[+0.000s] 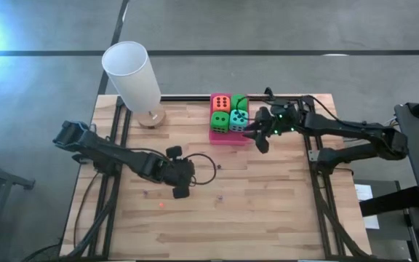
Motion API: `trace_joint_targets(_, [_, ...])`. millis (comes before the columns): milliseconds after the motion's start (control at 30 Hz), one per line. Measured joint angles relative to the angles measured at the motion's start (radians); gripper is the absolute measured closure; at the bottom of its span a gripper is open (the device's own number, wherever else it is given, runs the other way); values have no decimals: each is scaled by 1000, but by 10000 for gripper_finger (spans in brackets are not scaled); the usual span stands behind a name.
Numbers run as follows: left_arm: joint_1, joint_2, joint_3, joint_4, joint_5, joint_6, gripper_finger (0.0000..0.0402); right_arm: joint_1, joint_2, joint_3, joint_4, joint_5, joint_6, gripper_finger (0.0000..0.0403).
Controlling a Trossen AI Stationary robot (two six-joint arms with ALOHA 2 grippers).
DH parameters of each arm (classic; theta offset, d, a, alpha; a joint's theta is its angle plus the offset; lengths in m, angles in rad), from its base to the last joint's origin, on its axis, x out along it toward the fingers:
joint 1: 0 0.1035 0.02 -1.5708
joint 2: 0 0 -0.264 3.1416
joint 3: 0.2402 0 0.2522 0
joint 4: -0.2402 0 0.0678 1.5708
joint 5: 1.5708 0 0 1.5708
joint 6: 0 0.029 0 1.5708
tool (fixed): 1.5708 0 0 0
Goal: Pick & Place Dice
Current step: Put the left small black dice into the red container
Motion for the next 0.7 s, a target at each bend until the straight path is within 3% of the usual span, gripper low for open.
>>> trace_joint_targets(267, [-2, 0, -202, 289, 132, -146, 273, 99, -57, 0, -3, 214, -51, 283])
trace_joint_targets(700, [-2, 0, -271, 347, 149, -161, 275, 107, -59, 0, -3, 237, -59, 273])
